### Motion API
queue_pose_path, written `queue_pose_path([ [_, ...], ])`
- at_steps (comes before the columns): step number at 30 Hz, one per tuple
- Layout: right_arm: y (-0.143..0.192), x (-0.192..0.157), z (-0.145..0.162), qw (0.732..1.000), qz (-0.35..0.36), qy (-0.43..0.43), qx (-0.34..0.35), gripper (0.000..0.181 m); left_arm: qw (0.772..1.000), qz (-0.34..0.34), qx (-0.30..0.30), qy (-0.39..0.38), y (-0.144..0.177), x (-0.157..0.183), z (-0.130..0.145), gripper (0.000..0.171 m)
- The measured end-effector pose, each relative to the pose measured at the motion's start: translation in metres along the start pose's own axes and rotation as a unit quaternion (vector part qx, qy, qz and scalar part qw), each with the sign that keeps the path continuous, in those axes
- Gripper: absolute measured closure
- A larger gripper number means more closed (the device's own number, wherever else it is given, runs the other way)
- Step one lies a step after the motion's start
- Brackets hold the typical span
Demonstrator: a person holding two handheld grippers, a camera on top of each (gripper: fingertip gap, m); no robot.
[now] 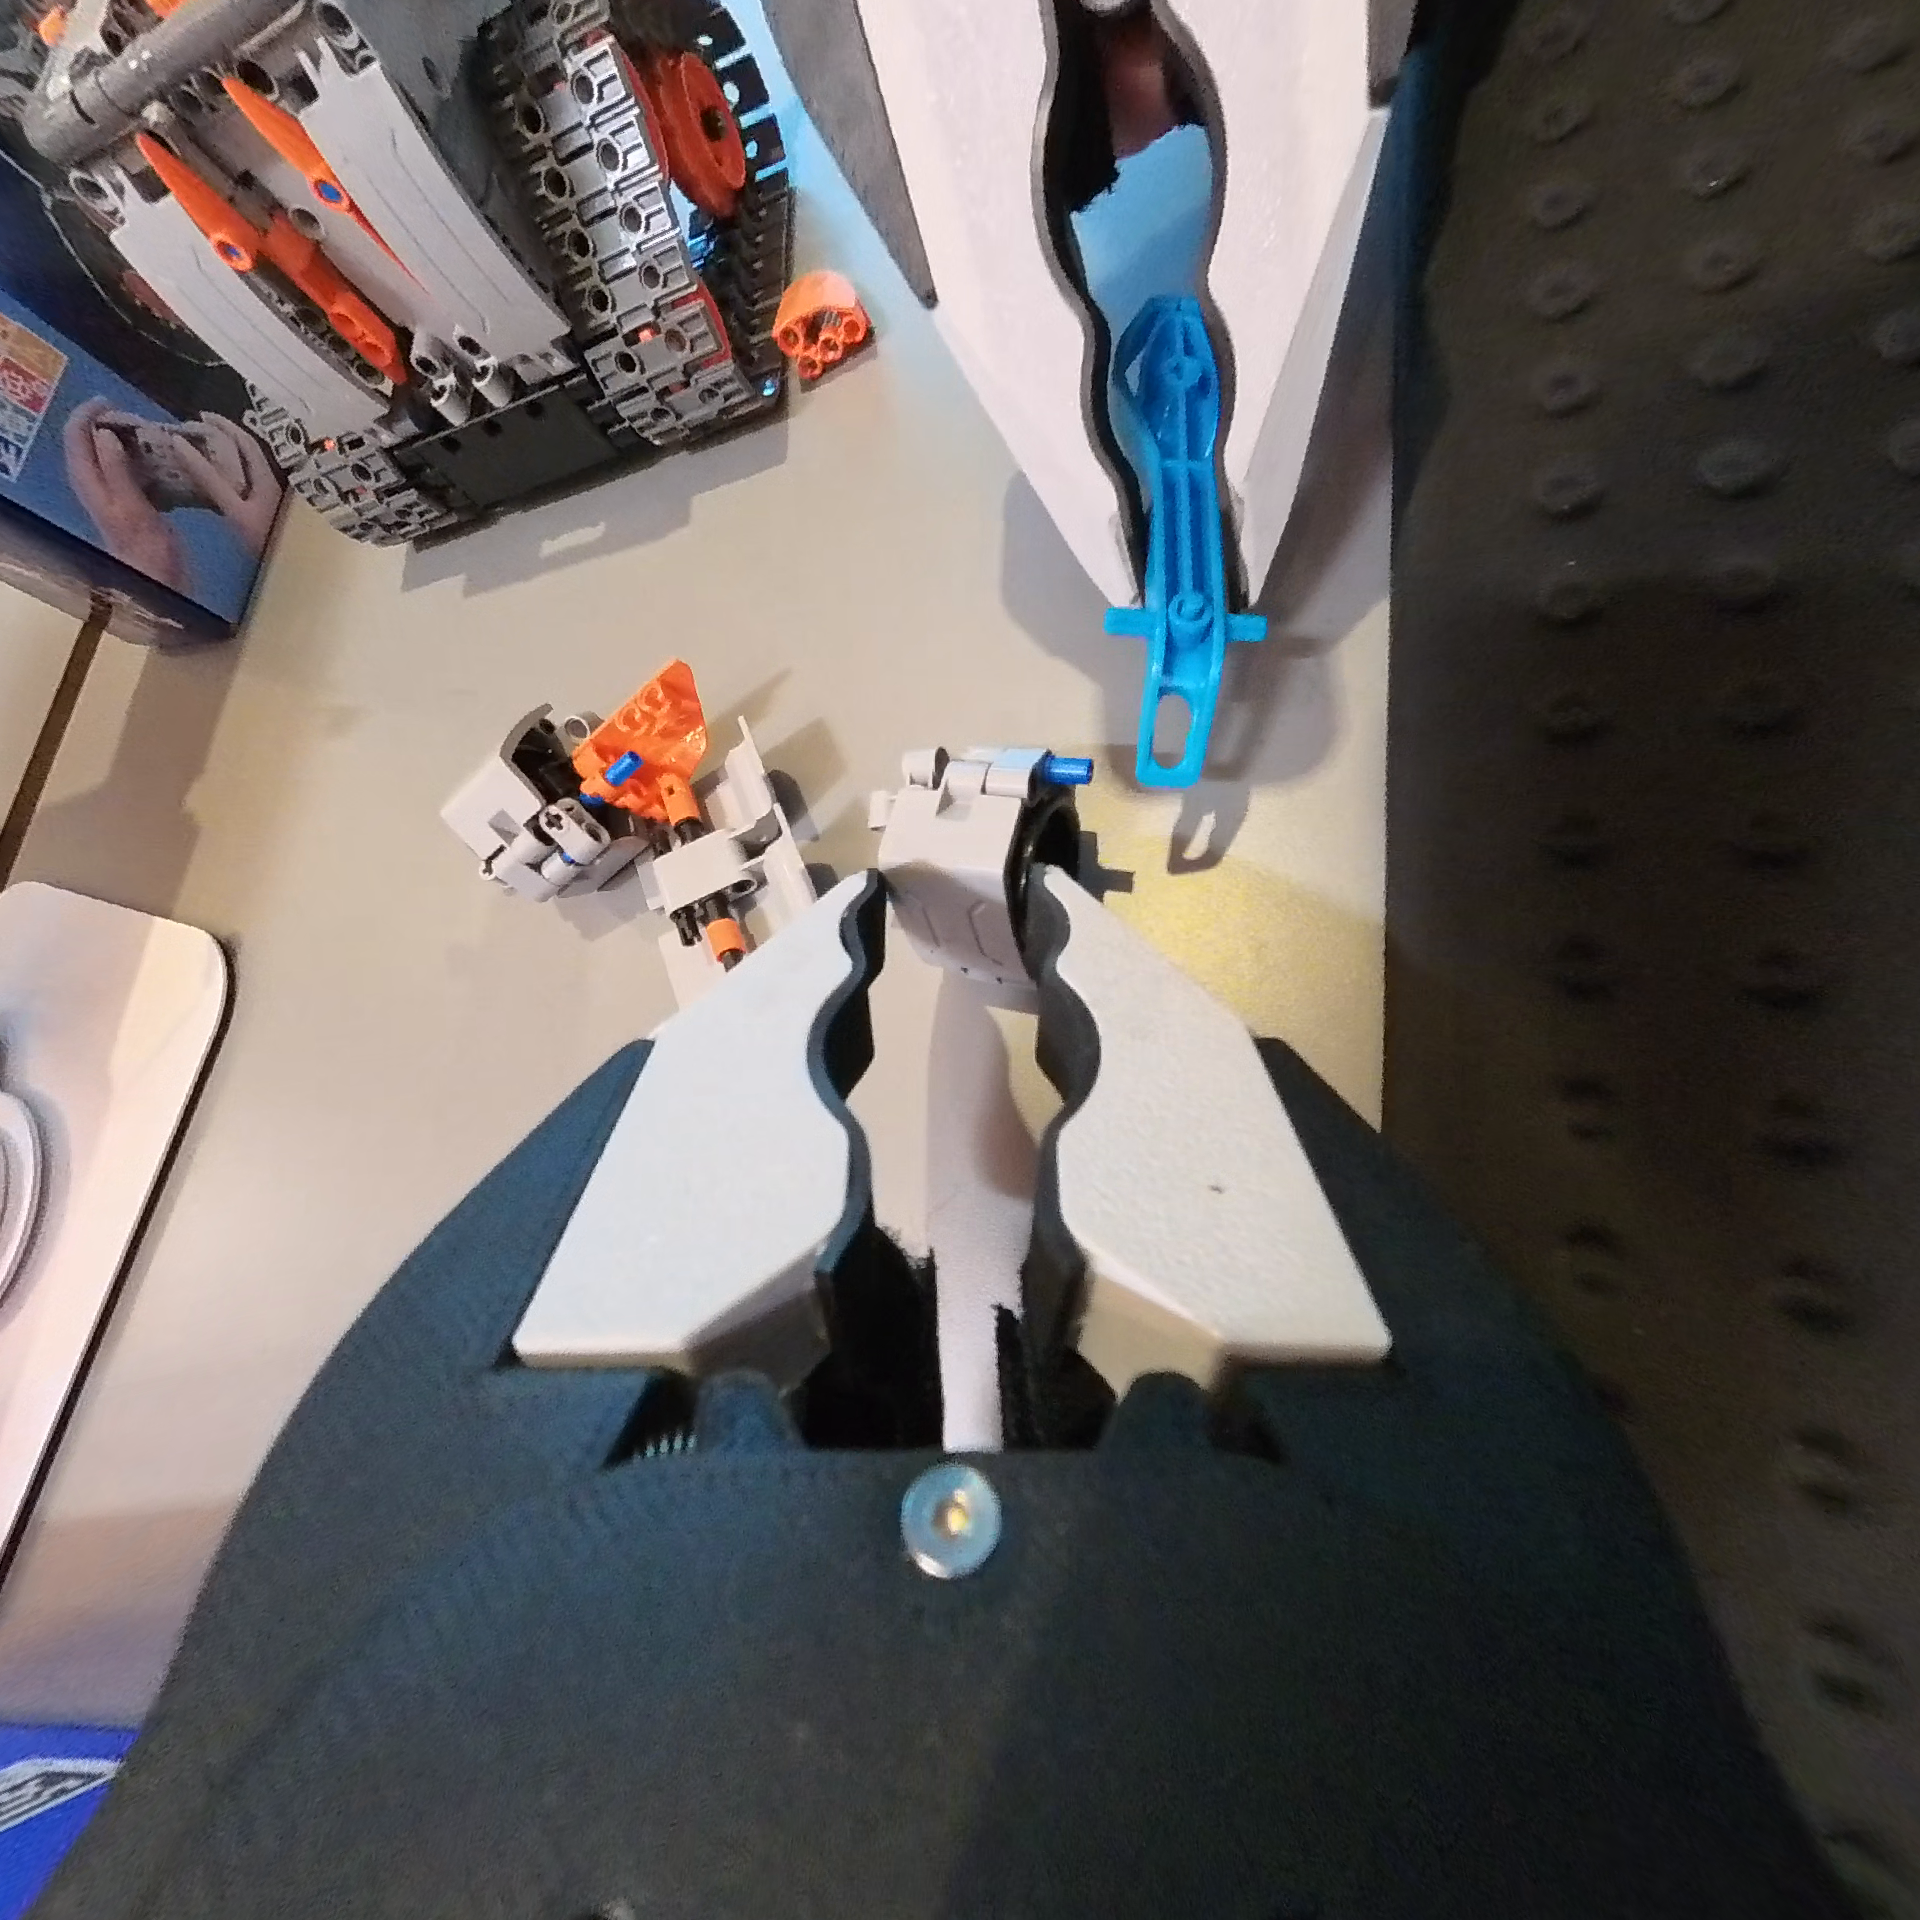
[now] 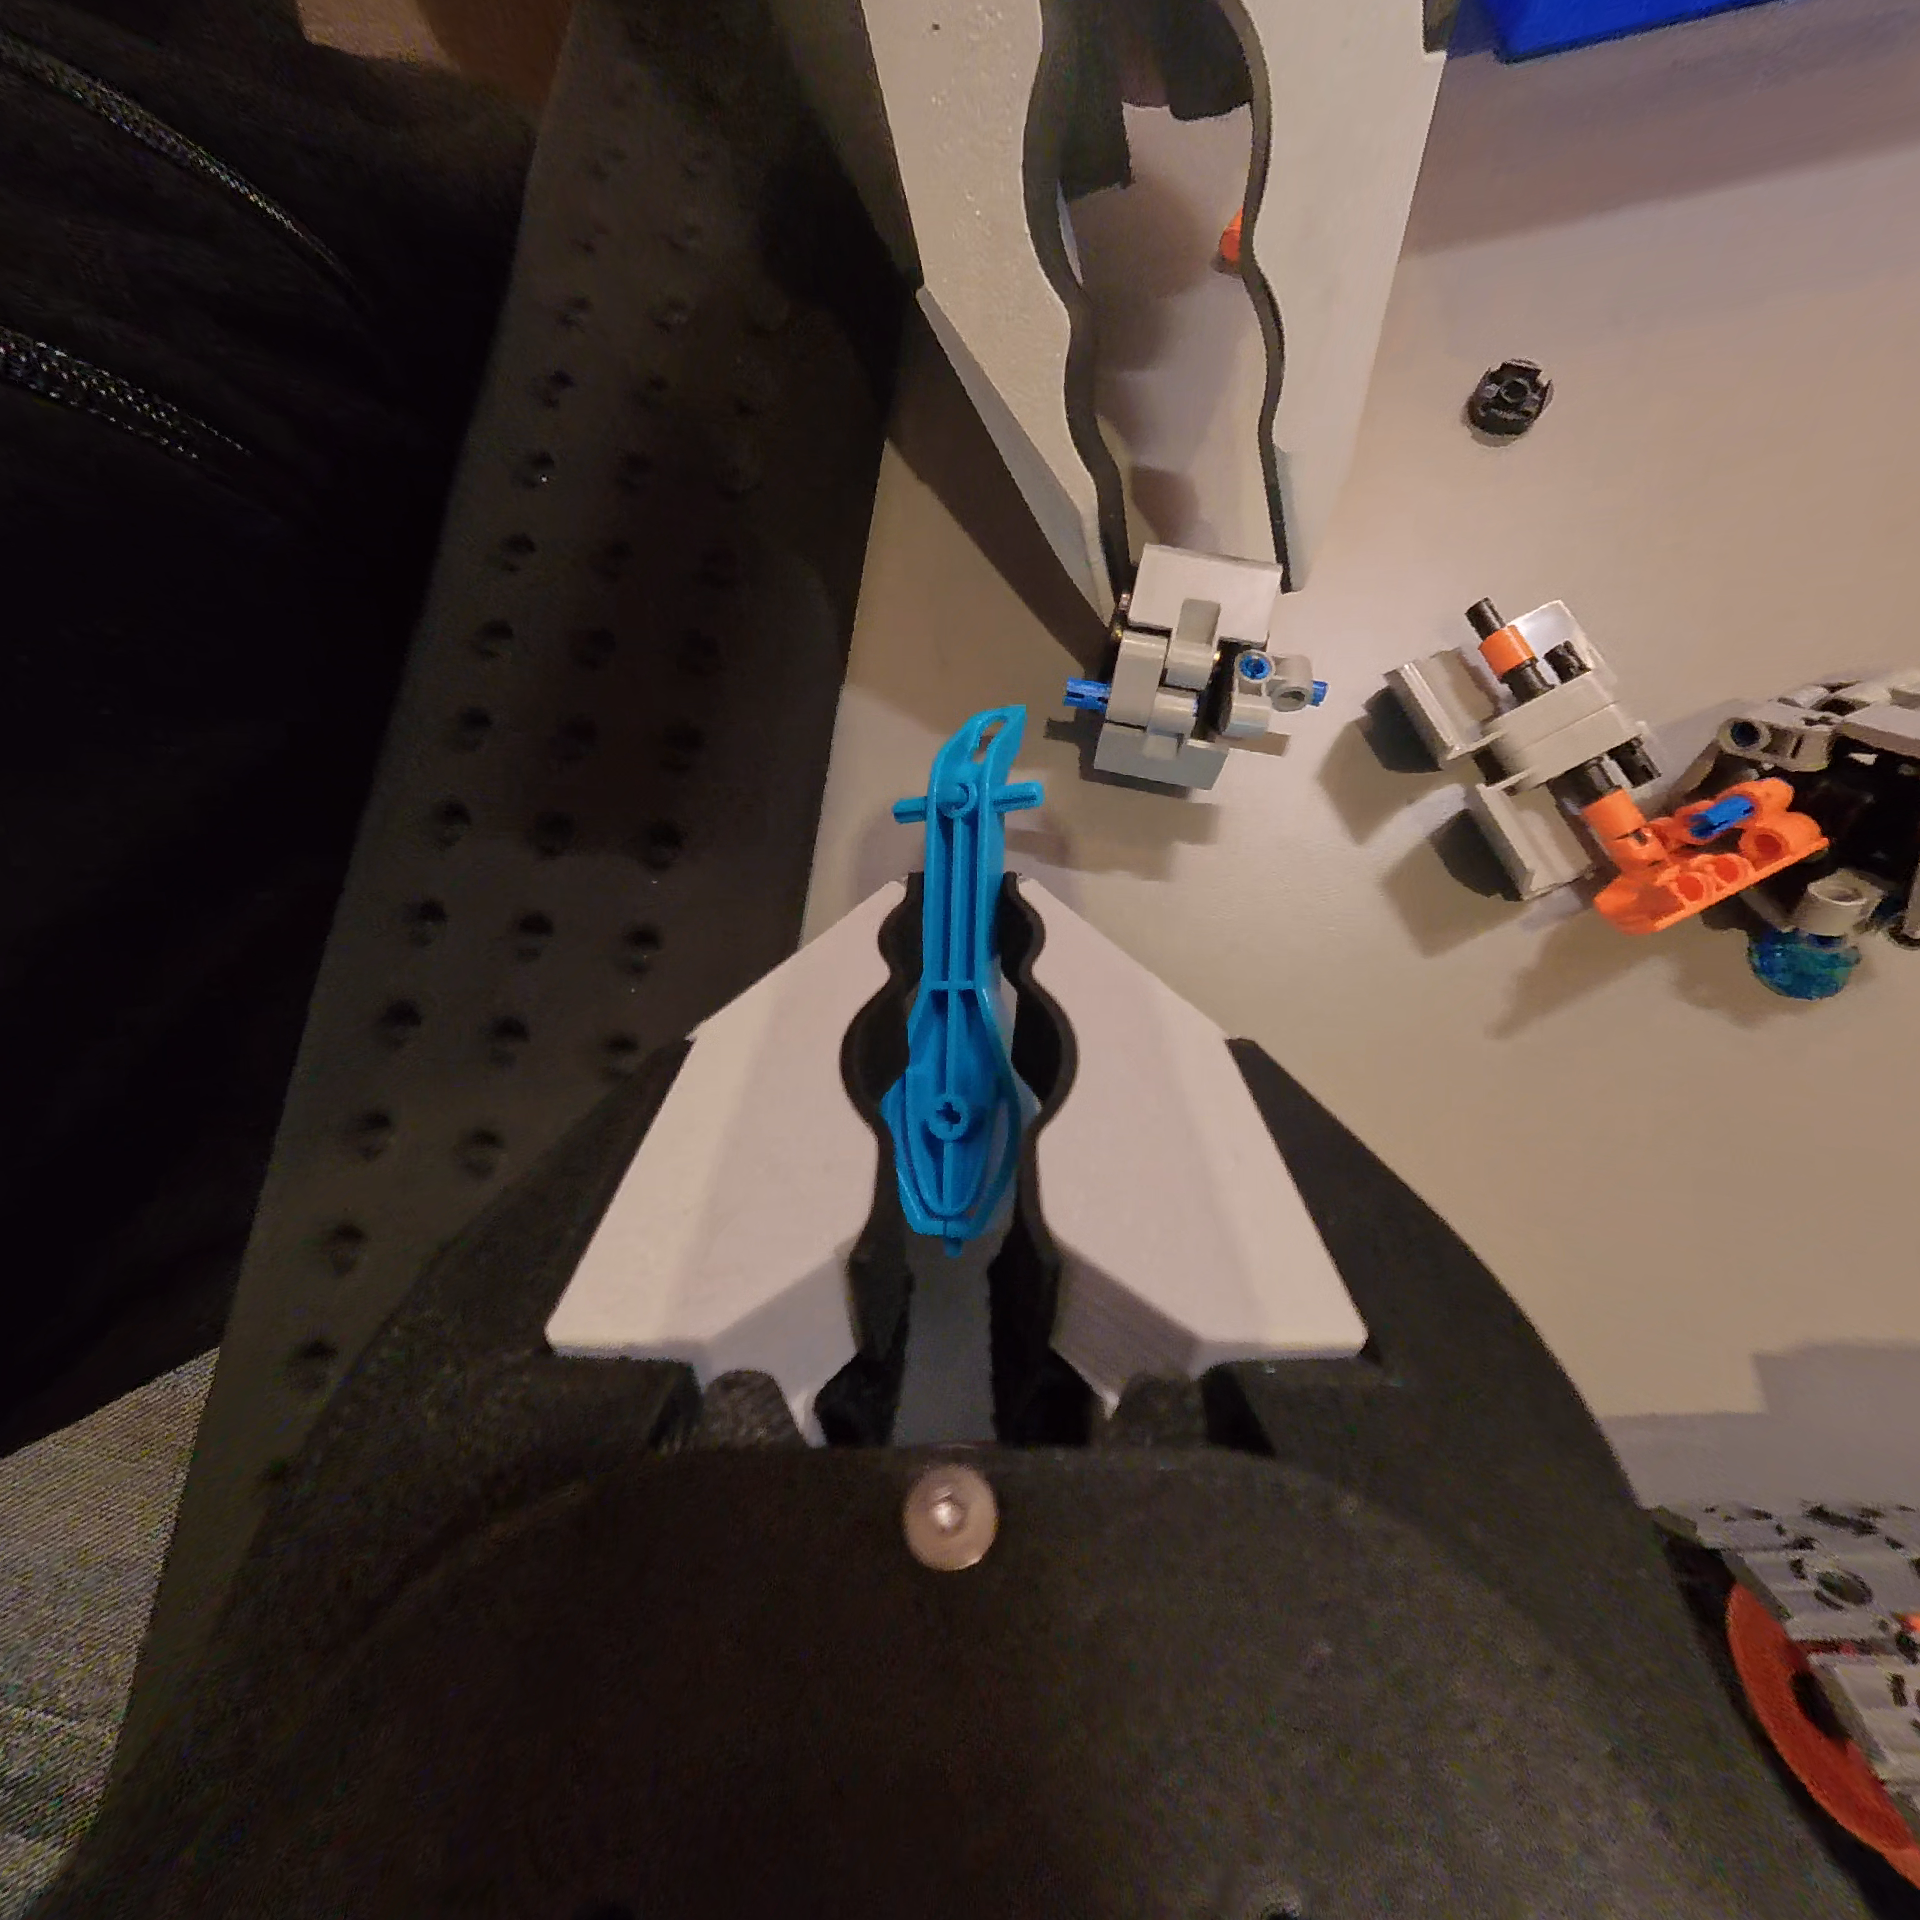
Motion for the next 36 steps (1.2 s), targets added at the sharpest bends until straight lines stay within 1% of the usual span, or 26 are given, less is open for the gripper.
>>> queue_pose_path([
  [4, 0.002, 0.001, 0.001, 1.0, 0.002, -0.002, 0.0, 0.17, 1.0, -0.003, -0.002, -0.015, -0.001, 0.0, 0.0, 0.147],
  [9, 0.009, 0.017, 0.002, 0.998, 0.019, -0.053, 0.012, 0.17, 0.997, -0.038, -0.015, -0.068, 0.0, 0.0, 0.001, 0.147],
  [14, 0.006, 0.022, 0.006, 0.997, 0.026, -0.07, 0.004, 0.17, 0.994, -0.043, -0.02, -0.096, 0.0, 0.001, 0.0, 0.147],
  [17, 0.003, 0.024, 0.008, 0.997, 0.035, -0.074, -0.004, 0.17, 0.994, -0.038, -0.025, -0.1, 0.0, 0.001, 0.002, 0.146],
  [19, 0.003, 0.027, 0.007, 0.996, 0.042, -0.082, 0.002, 0.17, 0.994, -0.034, -0.027, -0.096, -0.001, 0.001, 0.003, 0.139],
  [22, 0.006, 0.03, 0.006, 0.995, 0.049, -0.083, 0.007, 0.17, 0.995, -0.032, -0.023, -0.095, 0.0, 0.002, 0.002, 0.135],
  [25, 0.011, 0.032, 0.003, 0.995, 0.056, -0.081, 0.018, 0.17, 0.995, -0.033, -0.006, -0.089, 0.005, 0.001, -0.005, 0.133],
  [30, 0.016, 0.023, -0.013, 0.996, 0.077, -0.006, 0.048, 0.17, 0.996, -0.021, 0.031, -0.086, 0.008, 0.003, -0.032, 0.135],
  [33, 0.015, 0.019, -0.017, 0.993, 0.096, 0.044, 0.05, 0.17, 0.996, -0.001, 0.033, -0.088, 0.004, 0.003, -0.043, 0.139],
  [34, 0.016, 0.017, -0.019, 0.992, 0.097, 0.056, 0.056, 0.17, 0.996, 0.018, 0.034, -0.085, 0.002, 0.006, -0.046, 0.146],
  [35, 0.018, 0.016, -0.021, 0.991, 0.102, 0.07, 0.059, 0.17, 0.995, 0.05, 0.037, -0.078, 0.0, 0.013, -0.048, 0.158],
  [36, 0.02, 0.017, -0.023, 0.989, 0.11, 0.083, 0.062, 0.17, 0.995, 0.064, 0.039, -0.067, -0.002, 0.014, -0.049, 0.16],
])
Point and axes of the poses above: each gripper's, where its closed fingertips meet, y back along the fingers, z out of its underside, x = y × z across the jaws, the point moved 2 cm from there along y, back along the fingers, and after that the axes turned 11 degrees about z, right-handed, at the moved point
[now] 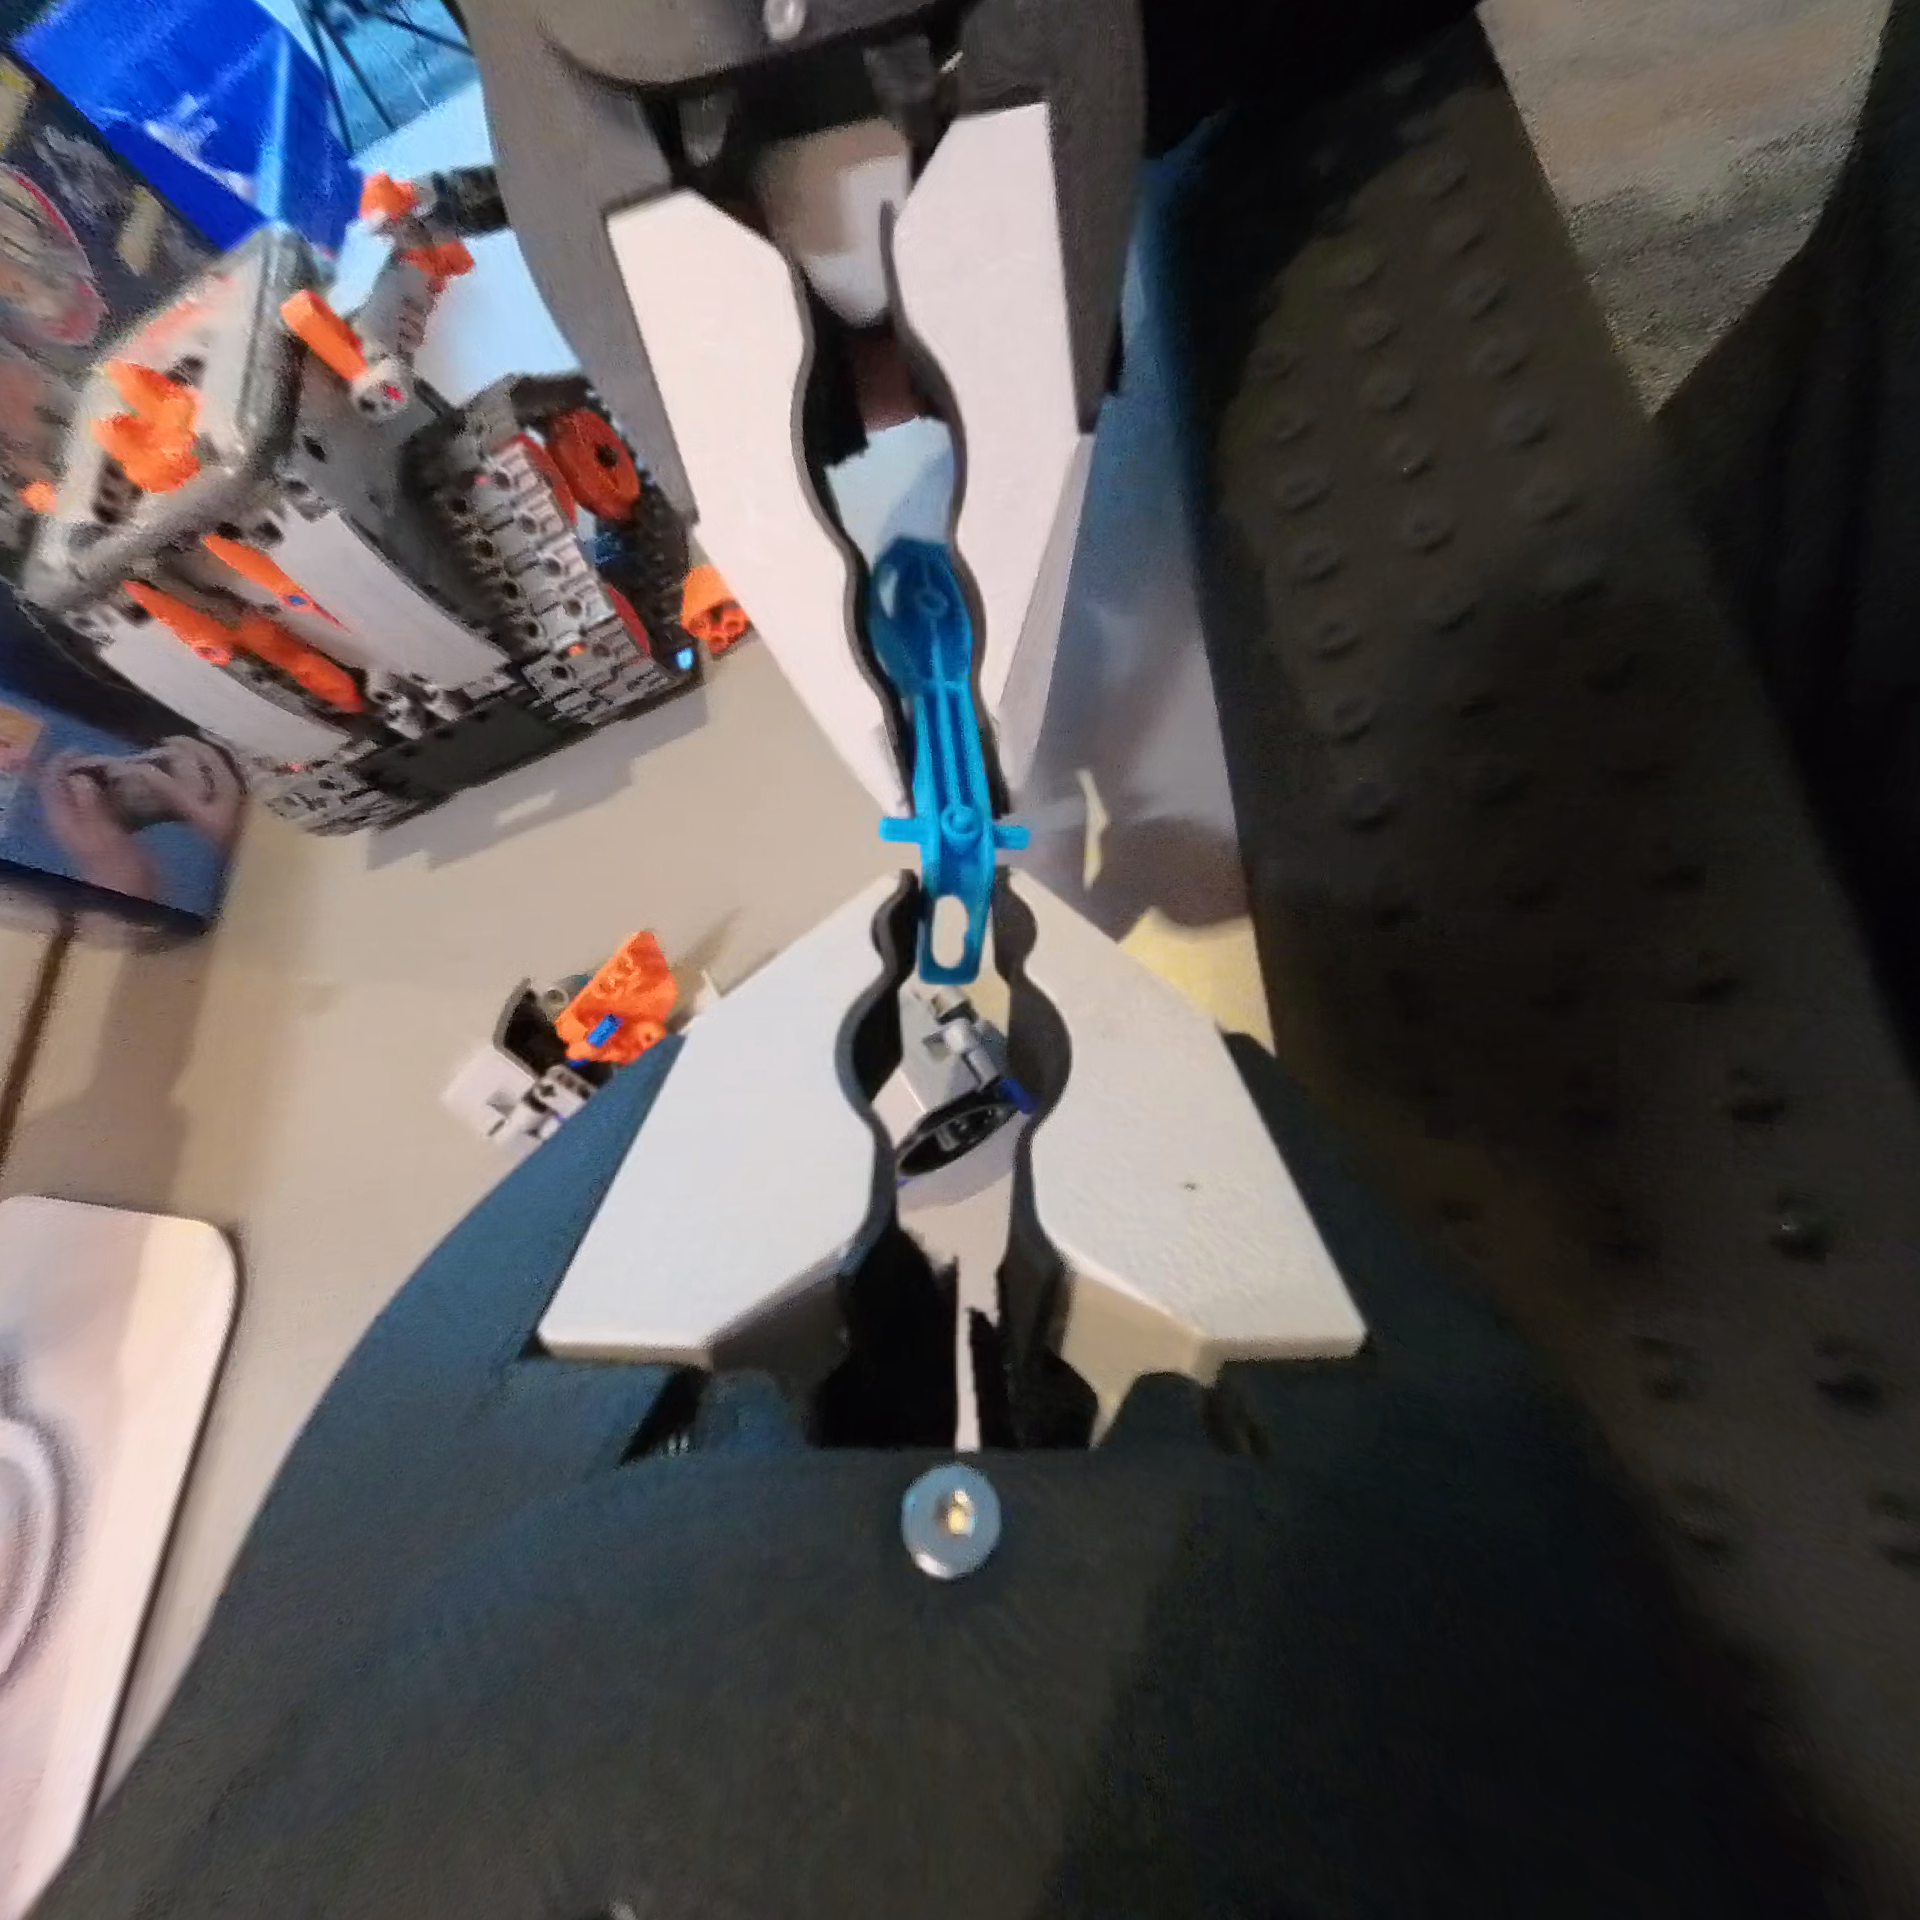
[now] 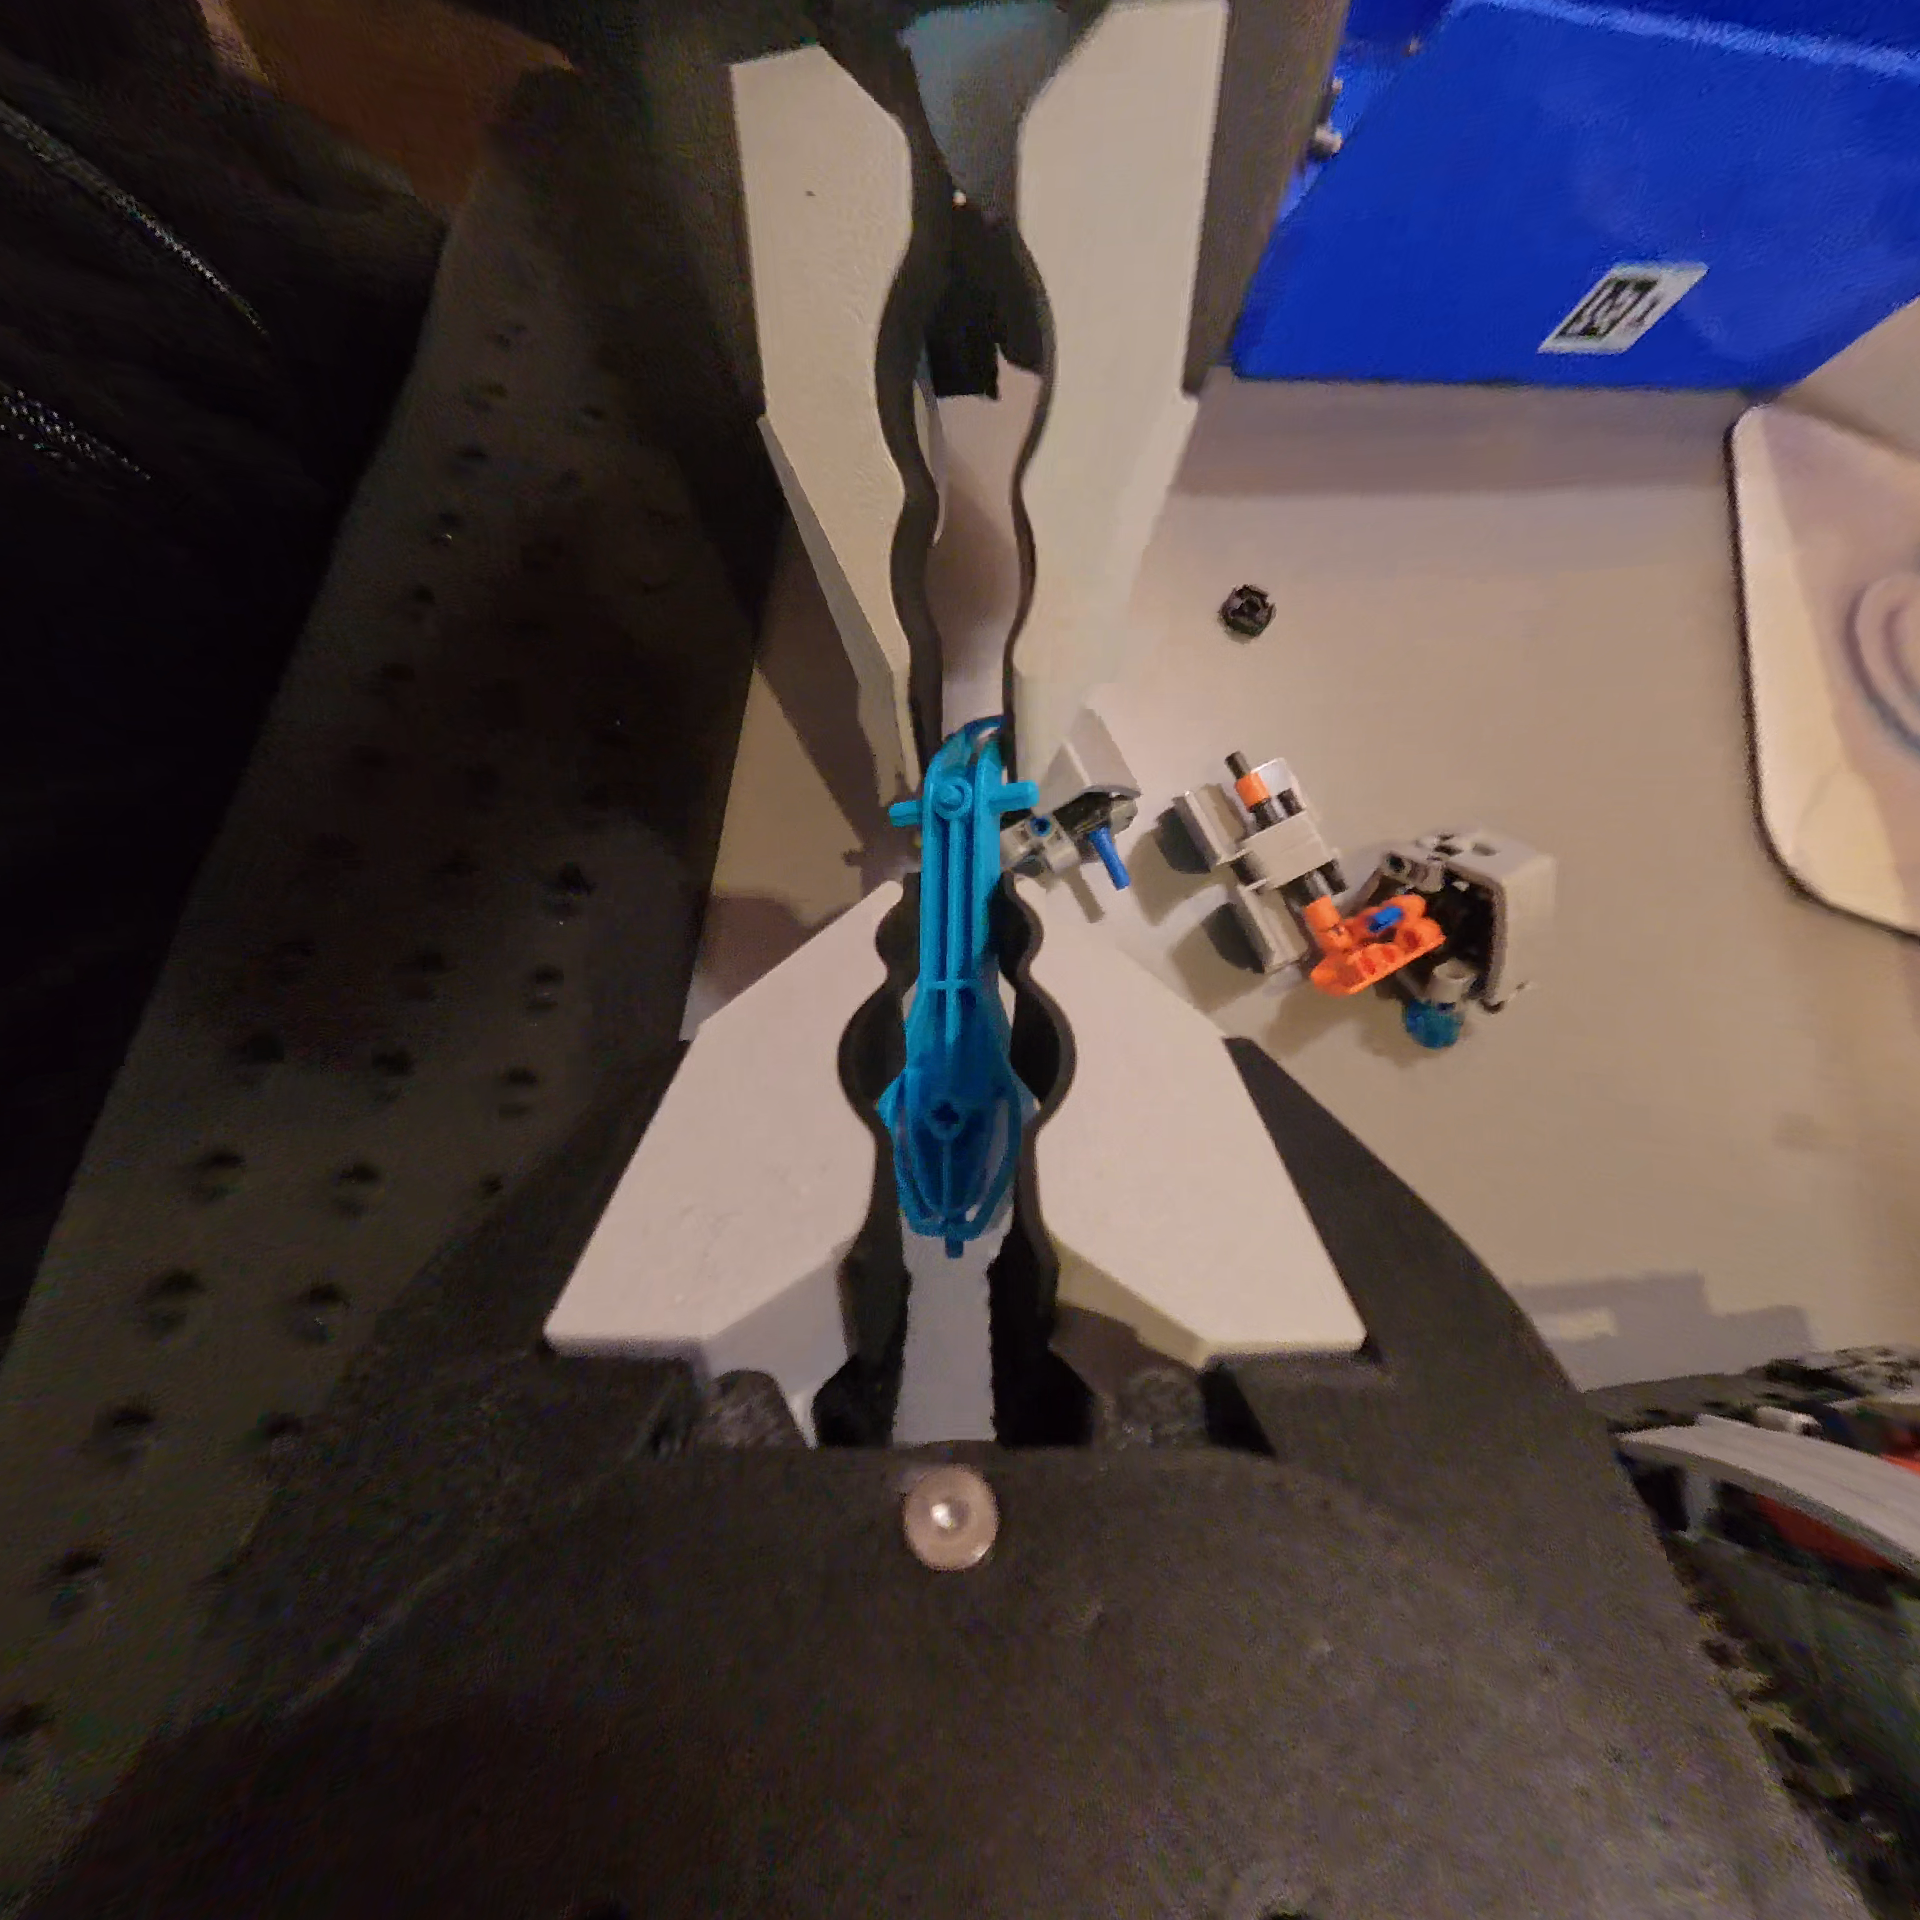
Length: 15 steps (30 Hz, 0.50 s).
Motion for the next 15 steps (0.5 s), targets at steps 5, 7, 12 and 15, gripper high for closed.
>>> queue_pose_path([
  [5, 0.007, 0.008, -0.012, 0.999, 0.023, 0.026, 0.026, 0.169, 0.999, 0.016, 0.015, 0.024, 0.002, -0.004, -0.002, 0.161],
  [7, 0.011, 0.012, -0.018, 0.998, 0.03, 0.025, 0.04, 0.169, 0.998, 0.019, 0.042, 0.043, 0.01, -0.006, -0.008, 0.161],
  [12, 0.019, 0.024, -0.031, 0.995, 0.054, -0.013, 0.081, 0.162, 0.989, 0.033, 0.106, 0.098, 0.025, -0.011, -0.019, 0.161],
  [15, 0.018, 0.025, -0.03, 0.994, 0.079, 0.0, 0.077, 0.16, 0.983, 0.045, 0.123, 0.128, 0.025, -0.011, -0.018, 0.161],
])
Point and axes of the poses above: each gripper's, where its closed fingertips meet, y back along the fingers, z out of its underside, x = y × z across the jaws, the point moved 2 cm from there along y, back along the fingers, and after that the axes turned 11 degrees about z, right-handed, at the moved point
